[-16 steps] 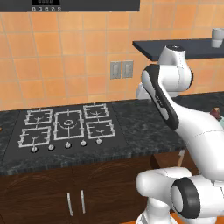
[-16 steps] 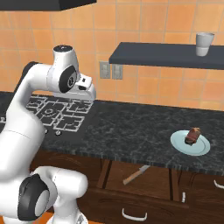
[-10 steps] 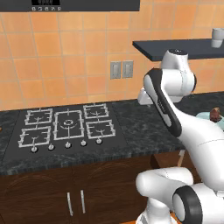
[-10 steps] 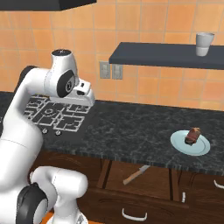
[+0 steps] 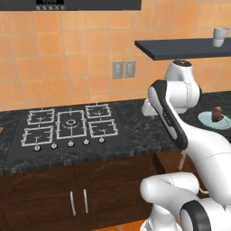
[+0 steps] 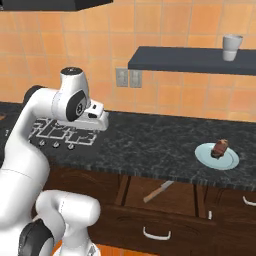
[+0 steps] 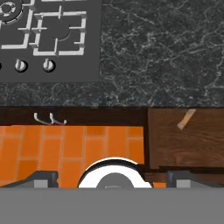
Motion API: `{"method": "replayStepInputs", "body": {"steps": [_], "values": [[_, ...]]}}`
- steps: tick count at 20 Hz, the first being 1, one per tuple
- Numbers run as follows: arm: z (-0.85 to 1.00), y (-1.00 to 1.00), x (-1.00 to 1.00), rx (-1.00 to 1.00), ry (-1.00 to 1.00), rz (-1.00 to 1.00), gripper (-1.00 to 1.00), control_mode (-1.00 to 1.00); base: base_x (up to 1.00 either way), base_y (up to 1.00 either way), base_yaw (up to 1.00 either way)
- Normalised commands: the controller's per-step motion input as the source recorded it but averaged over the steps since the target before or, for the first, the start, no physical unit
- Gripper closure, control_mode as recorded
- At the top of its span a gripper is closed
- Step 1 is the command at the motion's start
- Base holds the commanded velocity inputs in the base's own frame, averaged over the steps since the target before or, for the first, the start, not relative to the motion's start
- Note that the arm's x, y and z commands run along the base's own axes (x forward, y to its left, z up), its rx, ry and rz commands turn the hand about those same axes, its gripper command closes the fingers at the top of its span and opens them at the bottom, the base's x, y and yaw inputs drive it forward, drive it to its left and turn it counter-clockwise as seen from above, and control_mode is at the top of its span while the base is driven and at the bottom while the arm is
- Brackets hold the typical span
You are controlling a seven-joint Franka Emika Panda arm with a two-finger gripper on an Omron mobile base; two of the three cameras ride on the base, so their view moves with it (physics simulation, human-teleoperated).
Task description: Pick up the knife from the drawer and place it on the cutting board. Then place the meat from the plate to the cutting board.
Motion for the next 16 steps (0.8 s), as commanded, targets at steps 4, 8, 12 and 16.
{"method": "replayStepInputs", "body": {"steps": [4,8,12,16], "values": [[0.00,0.00,0.00,0.00,0.00,0.00,-1.00,1.00,-0.64,0.62,-0.63],[0.00,0.00,0.00,0.00,0.00,0.00,-1.00,1.00,-0.50,0.18,-0.95],[0.00,0.00,0.00,0.00,0.00,0.00,-1.00,1.00,-0.50,0.35,-0.89],[0.00,0.00,0.00,0.00,0.00,0.00,-1.00,1.00,-0.22,0.24,-0.96]]}}
